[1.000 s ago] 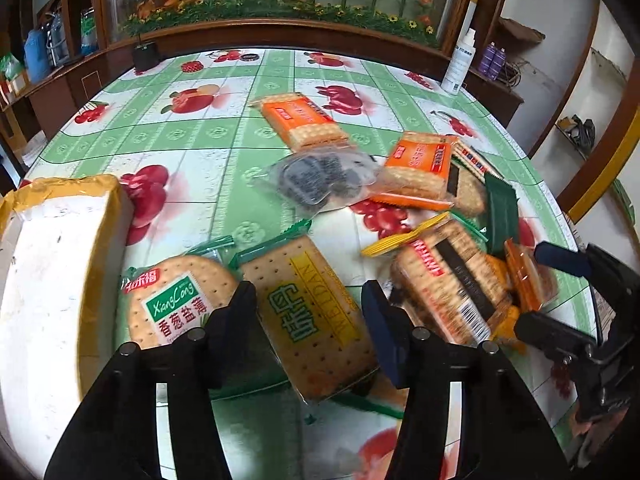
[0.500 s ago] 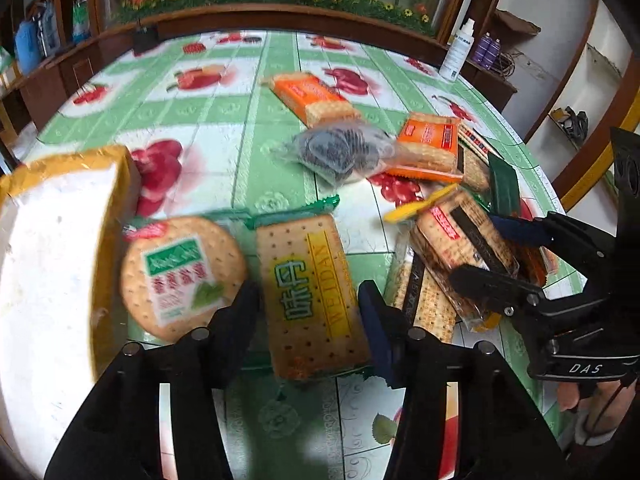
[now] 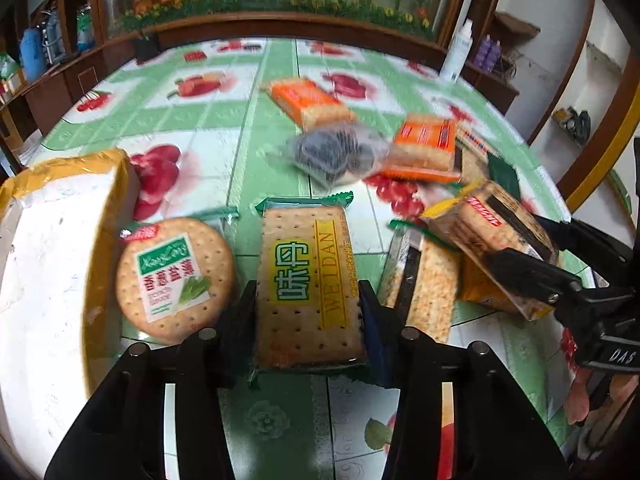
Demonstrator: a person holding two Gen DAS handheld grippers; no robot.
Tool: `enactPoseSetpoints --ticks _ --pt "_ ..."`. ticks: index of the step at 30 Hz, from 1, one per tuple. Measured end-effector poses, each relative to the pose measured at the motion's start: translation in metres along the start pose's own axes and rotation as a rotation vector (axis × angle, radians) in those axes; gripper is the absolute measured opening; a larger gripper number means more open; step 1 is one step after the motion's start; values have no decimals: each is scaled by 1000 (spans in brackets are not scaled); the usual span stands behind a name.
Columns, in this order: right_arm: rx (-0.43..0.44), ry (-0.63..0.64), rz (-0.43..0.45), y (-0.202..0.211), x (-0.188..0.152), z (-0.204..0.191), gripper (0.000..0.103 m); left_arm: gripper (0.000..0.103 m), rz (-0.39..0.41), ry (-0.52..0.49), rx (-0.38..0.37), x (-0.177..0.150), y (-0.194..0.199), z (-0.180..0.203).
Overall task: Organize snacks
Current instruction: 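Grasp the yellow WEIDAN cracker pack with left gripper while right grasps black-striped cracker pack, then carry both packs into the yellow-rimmed tray and open both grippers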
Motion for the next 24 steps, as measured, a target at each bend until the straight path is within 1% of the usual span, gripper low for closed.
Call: enactPoseSetpoints --ticks 3,7,10,14,24 --pt "6 -26 34 16 0 3 71 45 34 10 -22 0 14 0" --pt "30 -66 77 34 -1 4 70 45 96 9 -25 -2 41 0" --pt "54 -88 108 45 -1 1 70 45 164 9 9 -4 67 -6" --pt "77 -91 136 51 3 -7 70 45 220 32 47 -4 91 -23" --pt "173 -46 181 55 25 -50 70 45 284 116 162 -3 120 -81"
Point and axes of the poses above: each gripper's, at about its wrist camera, not at the fingertips, and y roughly against the way its jaws point, z to its right, x to its top, the point moved 3 cm from there along -y, roughly the way its jaws point, and after that the axes turned 13 degrees about y, right-handed, at the moved point
